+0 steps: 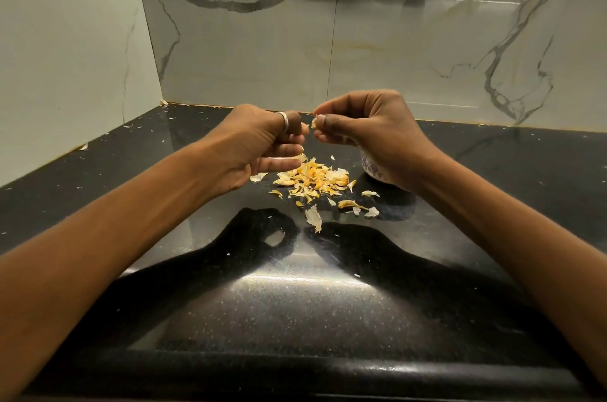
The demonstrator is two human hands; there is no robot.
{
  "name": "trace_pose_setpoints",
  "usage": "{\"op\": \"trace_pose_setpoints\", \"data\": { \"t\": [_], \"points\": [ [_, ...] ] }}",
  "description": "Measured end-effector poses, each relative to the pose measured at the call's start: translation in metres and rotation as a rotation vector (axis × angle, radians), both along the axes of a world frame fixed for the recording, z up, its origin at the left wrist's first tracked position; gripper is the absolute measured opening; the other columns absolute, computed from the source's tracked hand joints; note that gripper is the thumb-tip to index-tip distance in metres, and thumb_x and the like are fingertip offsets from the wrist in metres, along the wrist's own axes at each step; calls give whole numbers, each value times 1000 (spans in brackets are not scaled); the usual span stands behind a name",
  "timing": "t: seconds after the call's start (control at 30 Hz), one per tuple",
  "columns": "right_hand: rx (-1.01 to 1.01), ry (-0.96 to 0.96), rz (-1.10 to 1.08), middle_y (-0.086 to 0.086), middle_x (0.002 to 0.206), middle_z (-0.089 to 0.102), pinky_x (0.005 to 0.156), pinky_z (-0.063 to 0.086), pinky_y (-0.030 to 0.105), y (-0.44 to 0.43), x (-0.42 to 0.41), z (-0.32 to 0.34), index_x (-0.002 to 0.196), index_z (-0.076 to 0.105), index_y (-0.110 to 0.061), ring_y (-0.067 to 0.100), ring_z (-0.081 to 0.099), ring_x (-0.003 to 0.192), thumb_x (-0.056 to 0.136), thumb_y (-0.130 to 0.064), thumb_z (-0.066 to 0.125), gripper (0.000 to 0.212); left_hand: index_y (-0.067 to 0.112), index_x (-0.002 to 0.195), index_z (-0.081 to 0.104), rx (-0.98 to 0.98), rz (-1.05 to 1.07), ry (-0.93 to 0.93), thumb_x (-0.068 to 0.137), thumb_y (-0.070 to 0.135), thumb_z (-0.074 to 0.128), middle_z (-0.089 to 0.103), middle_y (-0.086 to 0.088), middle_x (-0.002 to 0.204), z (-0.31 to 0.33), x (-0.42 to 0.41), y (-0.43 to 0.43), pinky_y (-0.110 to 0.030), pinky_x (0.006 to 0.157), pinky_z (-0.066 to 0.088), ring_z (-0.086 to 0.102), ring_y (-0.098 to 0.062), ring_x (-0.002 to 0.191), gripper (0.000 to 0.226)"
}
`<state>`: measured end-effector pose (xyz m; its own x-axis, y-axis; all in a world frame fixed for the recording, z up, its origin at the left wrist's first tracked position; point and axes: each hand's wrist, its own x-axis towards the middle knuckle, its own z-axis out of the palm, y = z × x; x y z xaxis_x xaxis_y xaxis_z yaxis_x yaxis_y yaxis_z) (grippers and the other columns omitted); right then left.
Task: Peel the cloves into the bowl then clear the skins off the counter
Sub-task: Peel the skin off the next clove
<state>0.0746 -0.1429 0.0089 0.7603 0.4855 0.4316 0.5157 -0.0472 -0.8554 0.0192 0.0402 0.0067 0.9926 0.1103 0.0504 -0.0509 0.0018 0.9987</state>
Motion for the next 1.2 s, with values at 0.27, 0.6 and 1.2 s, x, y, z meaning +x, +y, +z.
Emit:
{"op": "trace_pose_setpoints", "data": {
  "t": [0.27, 0.6, 1.2],
  "points": [
    [-28, 57, 4, 18, 94, 74, 76, 62, 29, 2, 2, 0, 107, 65, 5, 22, 73, 80, 88, 0, 69, 20, 3, 94, 70, 273, 67, -124, 94, 13, 66, 66, -8, 81, -4, 1, -2, -30, 56, 61, 66, -9, 64, 10],
    [-19, 96, 23, 17, 96, 74, 79, 61, 27, 0, 3, 0, 104, 68, 2, 23, 74, 85, 90, 3, 65, 15, 10, 101, 74, 318, 78, -180, 93, 8, 64, 71, -6, 94, -3, 4, 2, -26, 55, 58, 67, -7, 66, 13],
    [-85, 19, -8, 18, 98, 75, 85, 61, 37, 7, 3, -4, 121, 62, 3, 28, 75, 90, 90, 5, 66, 31, 3, 95, 76, 466, 125, -299, 89, 13, 74, 74, -14, 84, -10, 7, 2, -30, 57, 59, 72, -14, 68, 11]
  ]
}}
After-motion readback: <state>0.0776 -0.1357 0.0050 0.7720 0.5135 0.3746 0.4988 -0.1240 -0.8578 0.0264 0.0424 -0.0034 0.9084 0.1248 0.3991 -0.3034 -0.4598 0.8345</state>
